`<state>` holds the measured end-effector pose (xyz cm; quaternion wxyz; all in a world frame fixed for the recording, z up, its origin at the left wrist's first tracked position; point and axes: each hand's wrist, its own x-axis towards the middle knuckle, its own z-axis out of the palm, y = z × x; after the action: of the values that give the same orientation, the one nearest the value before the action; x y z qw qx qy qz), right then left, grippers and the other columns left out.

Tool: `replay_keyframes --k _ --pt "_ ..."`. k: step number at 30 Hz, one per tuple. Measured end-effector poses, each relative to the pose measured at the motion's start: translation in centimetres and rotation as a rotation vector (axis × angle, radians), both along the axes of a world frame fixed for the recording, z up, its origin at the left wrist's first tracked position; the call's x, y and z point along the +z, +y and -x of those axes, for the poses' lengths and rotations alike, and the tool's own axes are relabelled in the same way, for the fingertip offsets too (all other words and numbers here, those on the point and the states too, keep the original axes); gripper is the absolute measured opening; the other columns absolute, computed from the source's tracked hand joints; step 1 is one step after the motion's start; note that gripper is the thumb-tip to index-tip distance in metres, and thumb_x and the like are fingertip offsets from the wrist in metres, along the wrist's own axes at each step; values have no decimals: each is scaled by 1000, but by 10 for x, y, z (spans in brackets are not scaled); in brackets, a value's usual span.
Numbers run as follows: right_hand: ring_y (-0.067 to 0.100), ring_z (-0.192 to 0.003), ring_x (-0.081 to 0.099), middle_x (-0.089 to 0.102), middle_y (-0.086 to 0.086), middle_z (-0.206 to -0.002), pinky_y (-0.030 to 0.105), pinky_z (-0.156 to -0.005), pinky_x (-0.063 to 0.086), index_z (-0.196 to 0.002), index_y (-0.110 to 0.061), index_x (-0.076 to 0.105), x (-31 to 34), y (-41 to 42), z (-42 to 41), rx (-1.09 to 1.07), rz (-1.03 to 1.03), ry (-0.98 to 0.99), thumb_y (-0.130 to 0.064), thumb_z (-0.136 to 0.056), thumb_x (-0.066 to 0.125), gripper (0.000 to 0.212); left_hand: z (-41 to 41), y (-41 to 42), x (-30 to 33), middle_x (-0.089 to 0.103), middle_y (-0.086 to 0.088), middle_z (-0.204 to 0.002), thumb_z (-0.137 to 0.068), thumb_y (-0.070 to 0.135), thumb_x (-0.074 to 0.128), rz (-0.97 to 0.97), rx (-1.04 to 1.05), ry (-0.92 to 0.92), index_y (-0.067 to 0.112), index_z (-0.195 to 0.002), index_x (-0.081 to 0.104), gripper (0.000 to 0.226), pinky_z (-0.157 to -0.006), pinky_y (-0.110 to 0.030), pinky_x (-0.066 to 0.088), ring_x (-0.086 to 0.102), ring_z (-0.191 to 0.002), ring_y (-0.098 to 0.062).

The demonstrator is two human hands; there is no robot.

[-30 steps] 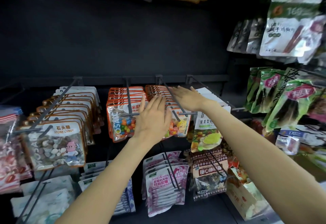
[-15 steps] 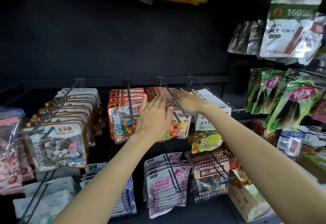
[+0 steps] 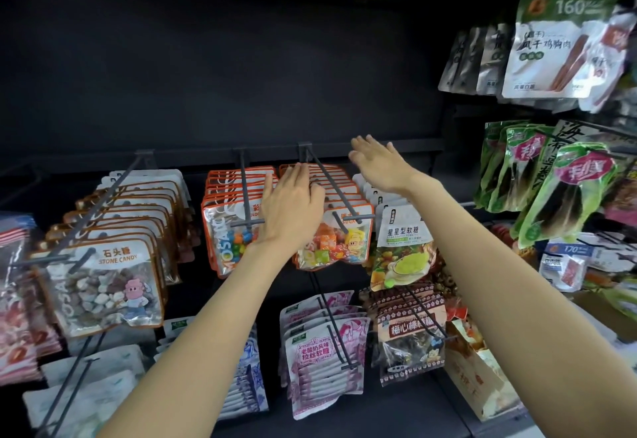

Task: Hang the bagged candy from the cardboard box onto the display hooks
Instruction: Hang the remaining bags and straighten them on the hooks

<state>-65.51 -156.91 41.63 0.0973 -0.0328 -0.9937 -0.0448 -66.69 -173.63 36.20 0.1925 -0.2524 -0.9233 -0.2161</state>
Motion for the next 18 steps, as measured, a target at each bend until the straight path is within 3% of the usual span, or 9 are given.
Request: replay_keyframes --k 7,11,18 --pt "18 -146 -15 -4 -4 -161 52 -115 -14 -153 -17 3 -22 -5 13 -57 53 -210 -32 -104 9 52 8 2 10 11 -5 -159 -102 32 11 251 10 -126 8 -151 15 54 -117 -41 -10 5 -147 -15" --pt "17 -145 -19 -10 -5 -160 51 -114 -17 -153 -19 -3 -26 -6 13 -105 52 -255 -38 -103 7 54 6 1 10 8 -6 -160 -102 32 9 350 9 -146 7 -151 14 55 -116 -47 -13 1 -147 -16" --pt "20 -145 -20 -11 -1 -160 53 -114 -16 -153 -15 -1 -24 -6 15 -136 40 -282 -35 -103 10 55 4 -1 6 7 -6 -160 -101 36 8 354 36 -127 7 -150 15 57 -115 -49 -15 -1 -147 -15"
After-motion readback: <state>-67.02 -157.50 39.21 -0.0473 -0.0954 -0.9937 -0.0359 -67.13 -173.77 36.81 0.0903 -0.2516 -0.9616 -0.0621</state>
